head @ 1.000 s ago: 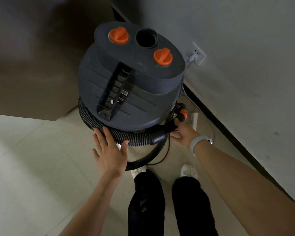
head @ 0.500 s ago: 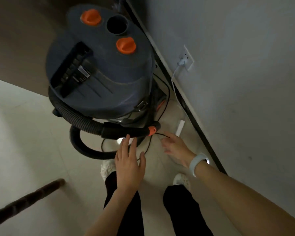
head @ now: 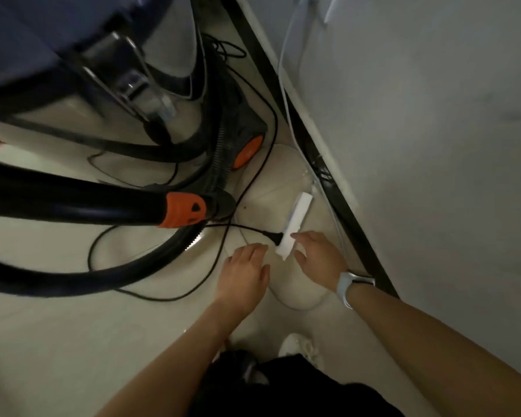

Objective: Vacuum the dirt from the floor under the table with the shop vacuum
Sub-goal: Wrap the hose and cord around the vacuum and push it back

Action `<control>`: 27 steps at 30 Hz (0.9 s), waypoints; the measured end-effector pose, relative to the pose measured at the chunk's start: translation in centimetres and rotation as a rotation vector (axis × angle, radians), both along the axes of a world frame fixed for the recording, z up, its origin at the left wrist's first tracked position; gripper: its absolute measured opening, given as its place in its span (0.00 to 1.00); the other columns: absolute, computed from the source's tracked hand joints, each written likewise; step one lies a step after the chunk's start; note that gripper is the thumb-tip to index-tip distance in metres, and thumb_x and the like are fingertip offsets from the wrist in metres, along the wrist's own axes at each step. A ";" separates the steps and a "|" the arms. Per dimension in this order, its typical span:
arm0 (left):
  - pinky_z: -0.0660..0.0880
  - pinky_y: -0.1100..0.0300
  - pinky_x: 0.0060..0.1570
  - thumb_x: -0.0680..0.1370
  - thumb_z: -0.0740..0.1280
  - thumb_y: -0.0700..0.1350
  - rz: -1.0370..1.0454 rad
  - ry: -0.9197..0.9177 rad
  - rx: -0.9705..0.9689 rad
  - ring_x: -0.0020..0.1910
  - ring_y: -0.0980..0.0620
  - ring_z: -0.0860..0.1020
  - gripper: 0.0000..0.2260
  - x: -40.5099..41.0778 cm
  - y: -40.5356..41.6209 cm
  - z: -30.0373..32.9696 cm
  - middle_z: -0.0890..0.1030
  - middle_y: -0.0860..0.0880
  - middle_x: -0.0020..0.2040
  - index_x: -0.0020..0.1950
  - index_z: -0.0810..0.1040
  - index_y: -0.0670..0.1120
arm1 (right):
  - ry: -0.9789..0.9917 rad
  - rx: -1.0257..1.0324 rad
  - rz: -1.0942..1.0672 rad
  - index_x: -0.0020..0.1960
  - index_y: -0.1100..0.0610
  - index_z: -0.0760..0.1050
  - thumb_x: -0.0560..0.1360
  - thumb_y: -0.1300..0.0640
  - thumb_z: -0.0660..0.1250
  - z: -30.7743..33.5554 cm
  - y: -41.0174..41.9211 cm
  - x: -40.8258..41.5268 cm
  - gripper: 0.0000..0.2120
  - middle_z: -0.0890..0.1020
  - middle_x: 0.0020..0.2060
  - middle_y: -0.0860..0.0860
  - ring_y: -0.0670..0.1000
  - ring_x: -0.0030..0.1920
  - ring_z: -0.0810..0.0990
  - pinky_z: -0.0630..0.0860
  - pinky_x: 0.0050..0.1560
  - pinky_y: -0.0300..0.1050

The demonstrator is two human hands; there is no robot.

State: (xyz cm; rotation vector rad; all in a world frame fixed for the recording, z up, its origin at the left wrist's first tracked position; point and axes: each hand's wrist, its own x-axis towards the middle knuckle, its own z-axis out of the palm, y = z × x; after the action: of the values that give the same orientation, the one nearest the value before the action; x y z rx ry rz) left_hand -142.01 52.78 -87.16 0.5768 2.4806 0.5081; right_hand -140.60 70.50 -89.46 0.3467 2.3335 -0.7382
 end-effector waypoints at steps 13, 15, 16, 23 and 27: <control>0.69 0.54 0.51 0.79 0.59 0.47 -0.498 0.164 -0.056 0.51 0.44 0.78 0.16 -5.6 4.4 -18.1 0.78 0.44 0.55 0.64 0.73 0.42 | 0.002 -0.268 -0.557 0.64 0.65 0.67 0.77 0.50 0.63 -15.2 1.5 -3.3 0.23 0.77 0.59 0.60 0.59 0.59 0.77 0.74 0.59 0.52; 0.67 0.57 0.51 0.82 0.55 0.50 -0.547 0.086 -0.077 0.57 0.46 0.74 0.18 -5.8 4.7 -17.5 0.75 0.45 0.62 0.70 0.66 0.44 | 0.005 -0.286 -0.587 0.67 0.64 0.66 0.78 0.52 0.62 -15.0 1.8 -3.0 0.23 0.76 0.62 0.60 0.59 0.60 0.76 0.74 0.60 0.51; 0.68 0.58 0.49 0.82 0.54 0.52 -0.556 0.106 -0.083 0.56 0.47 0.75 0.19 -5.9 5.0 -17.3 0.75 0.46 0.62 0.71 0.64 0.44 | 0.009 -0.289 -0.606 0.68 0.64 0.65 0.79 0.53 0.62 -14.7 1.9 -2.8 0.22 0.75 0.63 0.60 0.58 0.61 0.76 0.73 0.60 0.49; 0.69 0.58 0.44 0.82 0.51 0.55 -0.670 0.182 -0.175 0.51 0.46 0.78 0.22 -6.2 6.1 -16.4 0.77 0.45 0.59 0.74 0.59 0.45 | 0.050 -0.225 -0.651 0.66 0.63 0.66 0.79 0.54 0.62 -14.6 2.0 -2.3 0.20 0.75 0.63 0.59 0.58 0.61 0.76 0.74 0.60 0.51; 0.67 0.59 0.43 0.83 0.53 0.53 -0.625 0.194 -0.179 0.53 0.46 0.77 0.22 -5.6 5.8 -16.4 0.76 0.46 0.60 0.74 0.58 0.45 | 0.040 -0.187 -0.627 0.66 0.63 0.65 0.79 0.53 0.61 -14.4 1.7 -2.7 0.20 0.74 0.63 0.59 0.58 0.60 0.76 0.74 0.59 0.52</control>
State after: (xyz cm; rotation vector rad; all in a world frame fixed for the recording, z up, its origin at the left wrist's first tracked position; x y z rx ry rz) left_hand -147.60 58.59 -103.59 1.3064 2.3076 -0.0165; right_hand -143.33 72.25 -103.91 1.0078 2.1695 -1.2523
